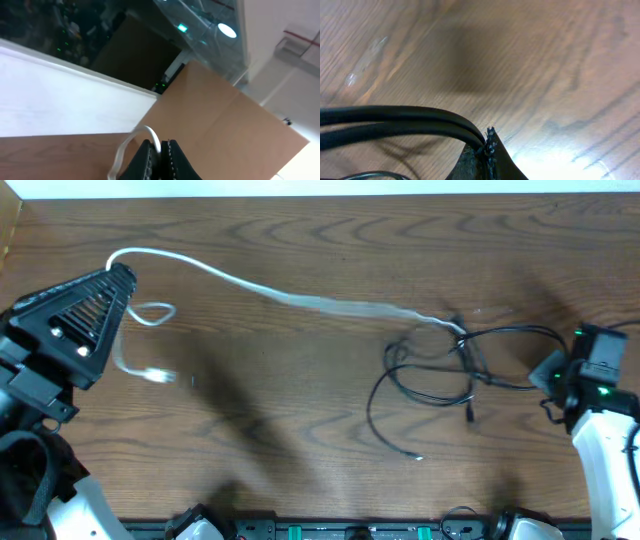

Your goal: Untangle cables

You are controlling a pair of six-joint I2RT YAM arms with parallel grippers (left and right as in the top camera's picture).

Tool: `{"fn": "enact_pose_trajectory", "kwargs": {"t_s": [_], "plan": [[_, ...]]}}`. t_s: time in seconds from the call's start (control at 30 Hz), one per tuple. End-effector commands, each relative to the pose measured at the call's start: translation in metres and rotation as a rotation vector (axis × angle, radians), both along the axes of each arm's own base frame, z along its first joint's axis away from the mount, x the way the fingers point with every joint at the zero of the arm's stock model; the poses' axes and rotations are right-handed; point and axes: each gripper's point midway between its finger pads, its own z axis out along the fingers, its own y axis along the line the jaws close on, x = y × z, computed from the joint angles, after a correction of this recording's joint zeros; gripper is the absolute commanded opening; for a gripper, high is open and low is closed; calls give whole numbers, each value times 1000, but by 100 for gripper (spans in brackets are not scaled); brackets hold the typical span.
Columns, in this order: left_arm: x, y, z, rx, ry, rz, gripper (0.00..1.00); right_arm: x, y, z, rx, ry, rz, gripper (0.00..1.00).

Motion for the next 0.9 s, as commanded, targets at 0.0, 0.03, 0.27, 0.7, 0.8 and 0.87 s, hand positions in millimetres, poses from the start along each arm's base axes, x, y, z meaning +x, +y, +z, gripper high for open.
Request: {"fn": "enact_pose_trajectory", "kwargs": {"t_s": [0.0,0.03,0.27,0.7,0.8,0.87], "plan": [[-13,-8,13,54,-43,34,8,-4,-12,-2,32,-19,-65,1],[-14,-8,15,55,-43,42,8,-5,-13,-4,31,-19,-69,1],[-18,-6,22,102,-56,113,8,-5,-3,-20,66,-33,-31,1],[-2,12,8,52,37,116,8,1,21,-23,168,-59,68,1],[8,26,17,-57,54,129,8,1,21,-23,168,-59,68,1],[15,36,21,-93,41,147,8,1,21,-23,168,-60,68,1]]}}
